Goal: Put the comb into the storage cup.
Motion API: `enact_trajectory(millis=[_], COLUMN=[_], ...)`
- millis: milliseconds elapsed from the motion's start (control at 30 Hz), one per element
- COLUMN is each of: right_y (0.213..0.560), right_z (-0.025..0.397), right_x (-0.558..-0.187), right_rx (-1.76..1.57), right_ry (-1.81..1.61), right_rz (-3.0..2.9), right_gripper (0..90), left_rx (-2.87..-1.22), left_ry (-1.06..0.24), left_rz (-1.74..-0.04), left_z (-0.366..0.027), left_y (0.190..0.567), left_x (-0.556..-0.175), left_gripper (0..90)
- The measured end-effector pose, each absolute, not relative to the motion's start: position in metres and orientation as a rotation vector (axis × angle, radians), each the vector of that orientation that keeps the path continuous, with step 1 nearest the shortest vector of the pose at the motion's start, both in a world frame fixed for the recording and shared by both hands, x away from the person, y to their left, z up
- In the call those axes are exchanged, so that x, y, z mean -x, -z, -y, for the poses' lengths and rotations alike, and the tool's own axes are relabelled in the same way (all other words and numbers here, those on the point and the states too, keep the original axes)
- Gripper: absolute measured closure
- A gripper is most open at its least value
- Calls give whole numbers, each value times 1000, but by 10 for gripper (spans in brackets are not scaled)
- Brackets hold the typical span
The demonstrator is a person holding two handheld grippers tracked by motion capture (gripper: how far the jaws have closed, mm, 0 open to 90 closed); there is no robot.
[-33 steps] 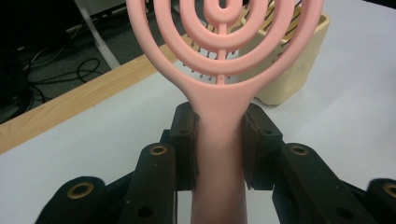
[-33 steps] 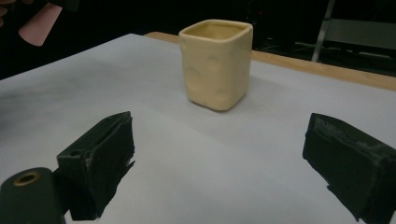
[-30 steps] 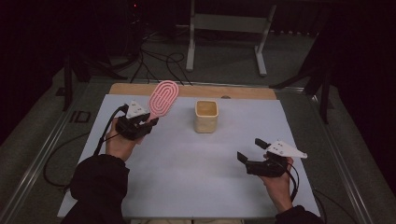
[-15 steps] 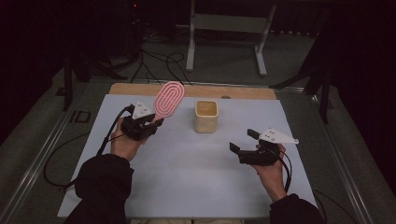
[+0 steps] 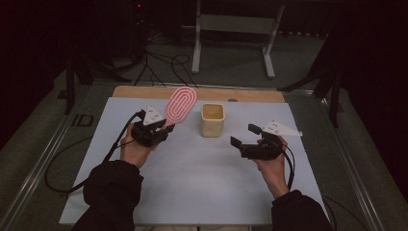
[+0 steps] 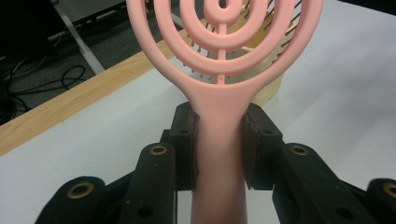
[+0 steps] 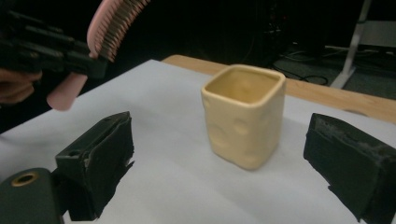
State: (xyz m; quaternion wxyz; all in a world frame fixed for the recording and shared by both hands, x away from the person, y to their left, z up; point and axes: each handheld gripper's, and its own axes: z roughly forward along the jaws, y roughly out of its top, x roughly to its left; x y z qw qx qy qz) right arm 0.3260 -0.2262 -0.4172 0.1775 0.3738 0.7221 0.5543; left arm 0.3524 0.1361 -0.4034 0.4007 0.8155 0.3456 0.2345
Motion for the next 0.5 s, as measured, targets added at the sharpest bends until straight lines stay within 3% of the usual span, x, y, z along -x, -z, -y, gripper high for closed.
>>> enact_trajectory(millis=[500], right_y=[397], right_z=[192], right_x=[-351], right_rx=[-993], right_ry=[-1599], right_rz=[-2114], right_gripper=[81], left_rx=[-2077], left_ry=[-596], left_rz=[-828], left_z=[-117], left_y=[401], left_x=[-350], left_gripper=[697])
